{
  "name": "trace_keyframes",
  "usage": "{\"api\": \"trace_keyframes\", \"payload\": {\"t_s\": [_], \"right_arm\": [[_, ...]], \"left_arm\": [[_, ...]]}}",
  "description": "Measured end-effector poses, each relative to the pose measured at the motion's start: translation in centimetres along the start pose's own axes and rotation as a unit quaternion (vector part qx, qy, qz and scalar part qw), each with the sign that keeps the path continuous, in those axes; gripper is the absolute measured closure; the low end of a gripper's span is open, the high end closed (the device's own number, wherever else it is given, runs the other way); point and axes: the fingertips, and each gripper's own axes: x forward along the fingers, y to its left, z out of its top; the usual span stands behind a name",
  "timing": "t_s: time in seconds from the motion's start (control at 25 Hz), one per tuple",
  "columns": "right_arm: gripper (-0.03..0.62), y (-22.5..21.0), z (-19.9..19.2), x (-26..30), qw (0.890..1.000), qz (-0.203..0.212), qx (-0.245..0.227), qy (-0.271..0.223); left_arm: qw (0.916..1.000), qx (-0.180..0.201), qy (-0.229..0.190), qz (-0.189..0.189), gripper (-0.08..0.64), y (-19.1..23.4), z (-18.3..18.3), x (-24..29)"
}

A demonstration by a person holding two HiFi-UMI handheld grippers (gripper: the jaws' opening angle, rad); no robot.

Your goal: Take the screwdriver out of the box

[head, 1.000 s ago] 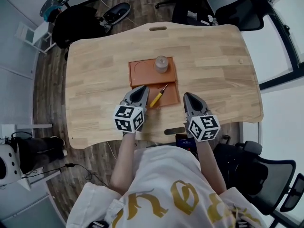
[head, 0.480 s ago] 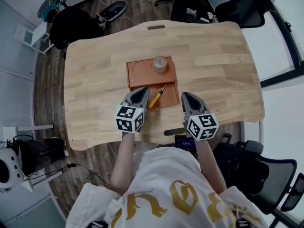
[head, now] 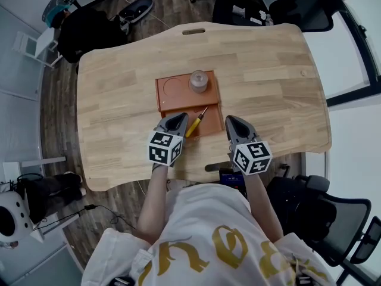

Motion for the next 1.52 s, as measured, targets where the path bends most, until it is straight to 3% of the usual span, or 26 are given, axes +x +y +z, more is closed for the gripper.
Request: {"api": "trace_keyframes", "payload": {"t_s": [0.4,0.76,1.08,1.28,1.52], "right_arm": [[0.580,-1.2,-1.6,1.5,1.000,-0.002,0.002,0.030],[0.581,-2.9,-3.4,2.6,0.998,-0.014,0.009,0.058],[0.581,-4.7,-4.3,3.4,0.997,-0.024,0.018,0.073],[0.581,-5.2,-4.2,4.2,0.997,-0.020,0.023,0.074],[0.581,-5.6,-4.7,4.5,0.996,-0.017,0.030,0.078]], "left_arm": [[0.9983,0.019,0.054,-0.014,0.549,0.3,-2.3,2.4],[0.9904,0.027,0.130,-0.037,0.548,0.2,-4.7,4.9],[0.9780,0.032,0.194,-0.070,0.546,-0.6,-6.8,7.0],[0.9678,0.054,0.230,-0.087,0.451,-1.3,-8.0,8.0],[0.9590,0.085,0.257,-0.085,0.429,-1.5,-9.2,8.9]]}}
